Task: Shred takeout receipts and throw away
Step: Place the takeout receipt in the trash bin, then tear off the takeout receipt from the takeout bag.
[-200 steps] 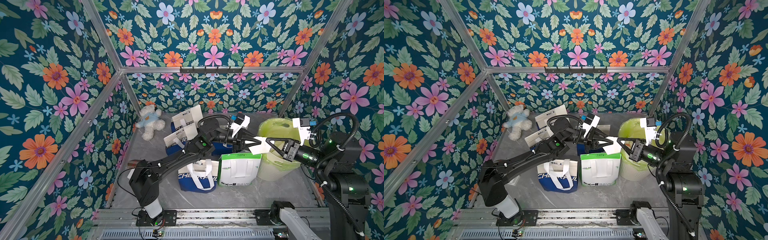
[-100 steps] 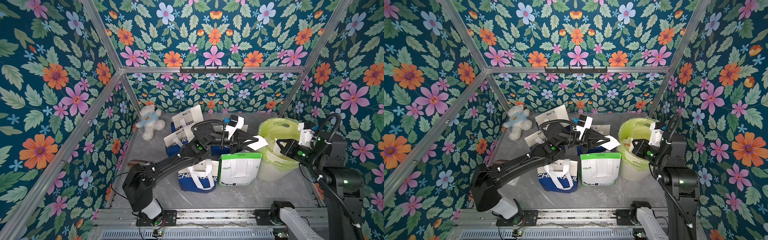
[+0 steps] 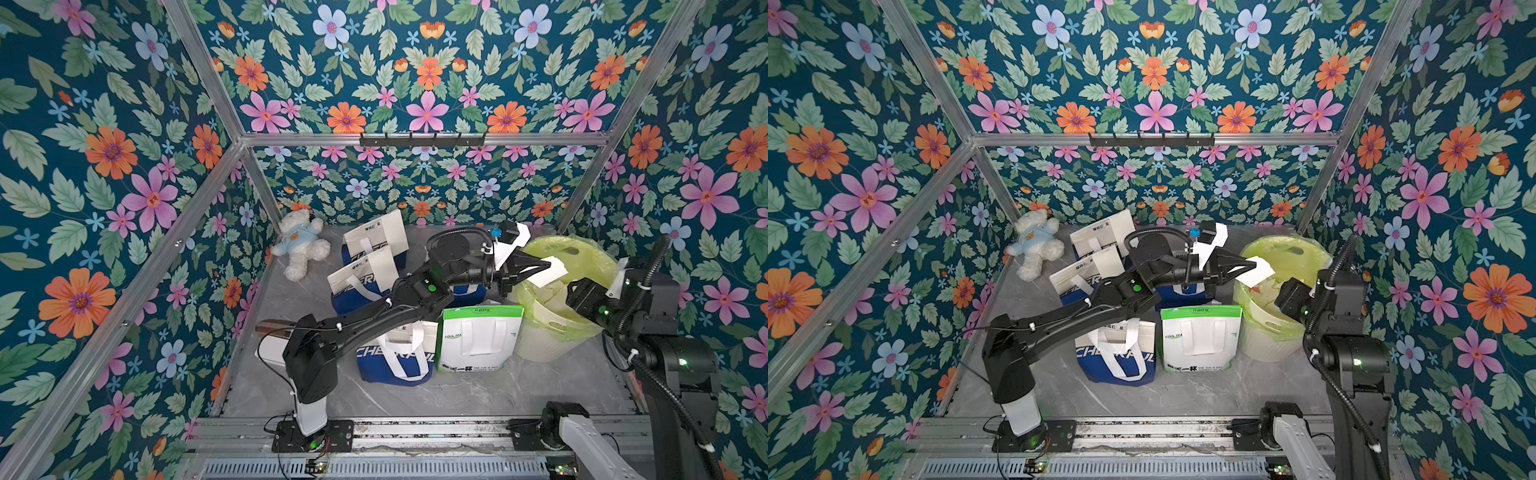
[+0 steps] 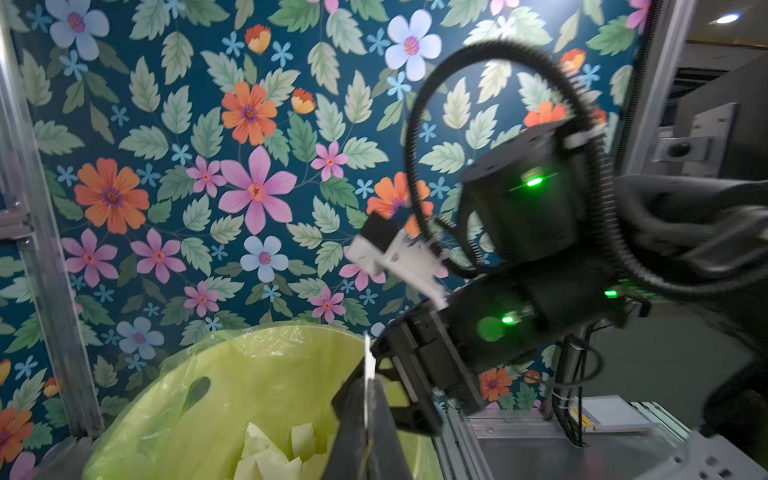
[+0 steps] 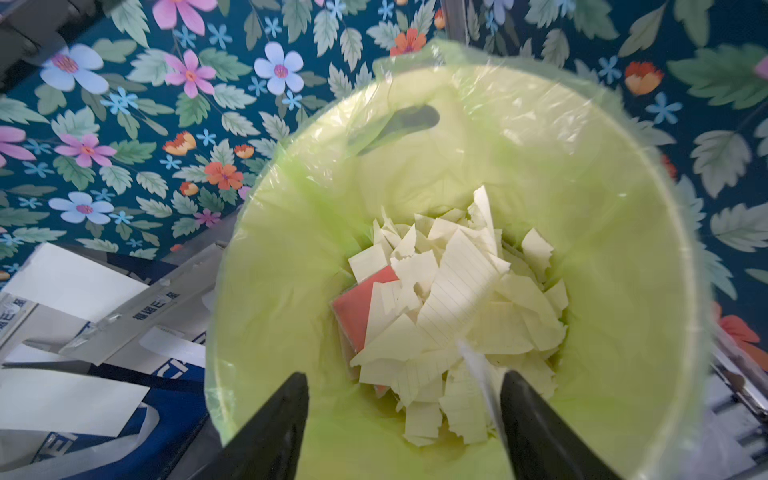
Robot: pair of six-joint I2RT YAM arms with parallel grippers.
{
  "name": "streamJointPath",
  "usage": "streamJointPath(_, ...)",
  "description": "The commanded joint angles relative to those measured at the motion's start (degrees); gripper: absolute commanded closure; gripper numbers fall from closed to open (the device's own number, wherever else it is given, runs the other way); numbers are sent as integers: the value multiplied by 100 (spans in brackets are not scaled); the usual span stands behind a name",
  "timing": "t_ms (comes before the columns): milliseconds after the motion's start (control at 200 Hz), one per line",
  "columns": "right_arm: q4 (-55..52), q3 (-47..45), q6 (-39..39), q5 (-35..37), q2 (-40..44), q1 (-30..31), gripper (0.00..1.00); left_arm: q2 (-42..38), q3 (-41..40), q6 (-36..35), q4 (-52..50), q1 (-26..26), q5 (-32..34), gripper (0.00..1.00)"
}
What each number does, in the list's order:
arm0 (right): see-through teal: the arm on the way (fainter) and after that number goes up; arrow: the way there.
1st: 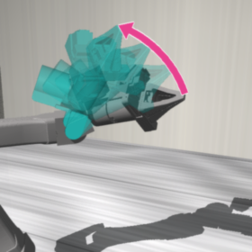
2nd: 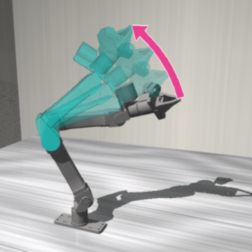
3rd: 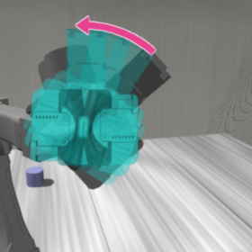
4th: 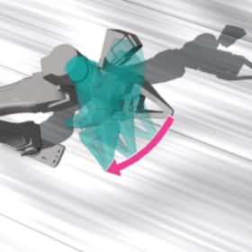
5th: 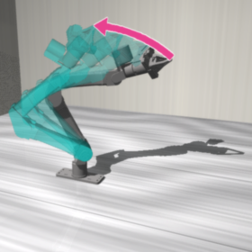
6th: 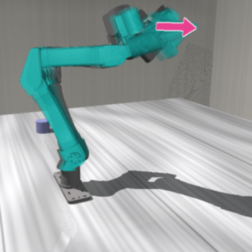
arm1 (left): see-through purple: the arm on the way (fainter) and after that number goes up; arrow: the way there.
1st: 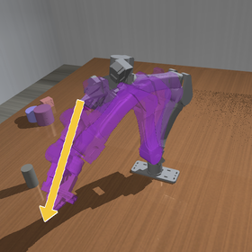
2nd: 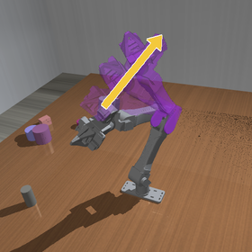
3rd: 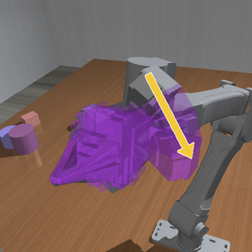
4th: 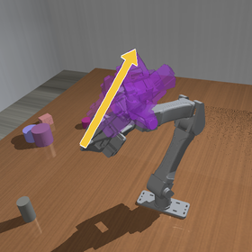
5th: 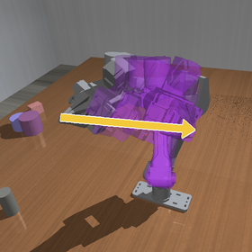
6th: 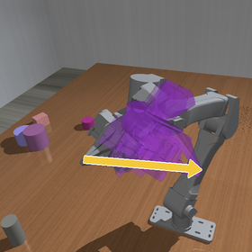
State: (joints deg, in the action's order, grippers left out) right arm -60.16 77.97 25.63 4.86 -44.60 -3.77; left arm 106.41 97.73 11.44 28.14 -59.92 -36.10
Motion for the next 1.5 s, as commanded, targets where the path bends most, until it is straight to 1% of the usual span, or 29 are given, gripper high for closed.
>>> streamJointPath(0,98,105,119,669,395,7,26,410,536,-207,-668,-73,464,100)
streamJointPath(55,376,61,30,678,717,-3,26,698,918,-284,-1000,-122,555,100)
streamJointPath(120,756,-24,-88,408,1033,4,27,1036,1325,-339,-1317,-181,665,100)
streamJointPath(140,842,-35,-121,298,1099,0,27,1139,1449,-337,-1399,-191,699,96)
streamJointPath(185,921,-29,-127,89,1178,4,27,1366,1734,-337,-1597,-229,781,81)
streamJointPath(225,893,33,-101,-95,1160,3,27,1569,2005,-345,-1809,-262,821,70)
streamJointPath(255,820,86,-72,-224,1096,2,27,1701,2177,-350,-1943,-276,837,56)
streamJointPath(325,574,256,-31,-492,910,2,27,1933,2434,-359,-2146,-306,884,33)
streamJointPath(350,514,302,-6,-581,846,0,27,1967,2455,-370,-2158,-322,900,23)
streamJointPath(365,476,328,1,-628,813,5,27,1973,2454,-368,-2155,-322,914,14)
streamJointPath(375,458,340,16,-651,797,3,27,1978,2446,-377,-2151,-324,925,5)
streamJointPath(385,432,352,29,-675,778,0,27,1986,2438,-379,-2147,-329,939,2)
streamJointPath(395,421,364,45,-696,760,-1,27,1984,2429,-379,-2140,-328,949,1)
streamJointPath(490,312,403,172,-893,633,2,27,1903,2294,-477,-2057,-337,1017,1)
streamJointPath(590,44,527,315,-1159,344,4,26,1642,1963,-674,-1821,-345,1050,1)
streamJointPath(770,-67,475,417,-1187,84,5,25,766,816,-1311,-1220,-341,1101,1)
streamJointPath(900,20,447,434,-1468,-142,-1,24,205,212,-1705,-1118,-336,1342,1)
streamJointPath(995,212,412,452,-1938,-255,-2,25,-158,-131,-1785,-1096,-337,1586,1)
streamJointPath(1080,471,395,448,-2546,-279,-3,29,-556,-546,-1798,-1018,-337,1866,1)
streamJointPath(1125,601,432,429,-2885,-278,-1,30,-849,-877,-1797,-887,-340,2115,1)
streamJointPath(1180,757,491,399,-3366,-293,-4,32,-1273,-1366,-1804,-691,-329,2597,1)
streamJointPath(1230,821,570,366,-3739,-361,4,32,-1657,-1722,-1959,-649,-319,2996,1)
streamJointPath(1270,863,642,348,-4041,-449,1,32,-1953,-1911,-2125,-787,-287,3317,1)
streamJointPath(1315,903,694,357,-4386,-561,6,33,-2216,-1964,-2331,-1227,-220,3556,1)
streamJointPath(1445,1305,652,518,-5230,-815,44,36,-2753,-1847,-2652,-2686,198,3856,1)
streamJointPath(1495,1387,687,510,-5377,-951,219,37,-2889,-1763,-2626,-3191,424,3960,4)
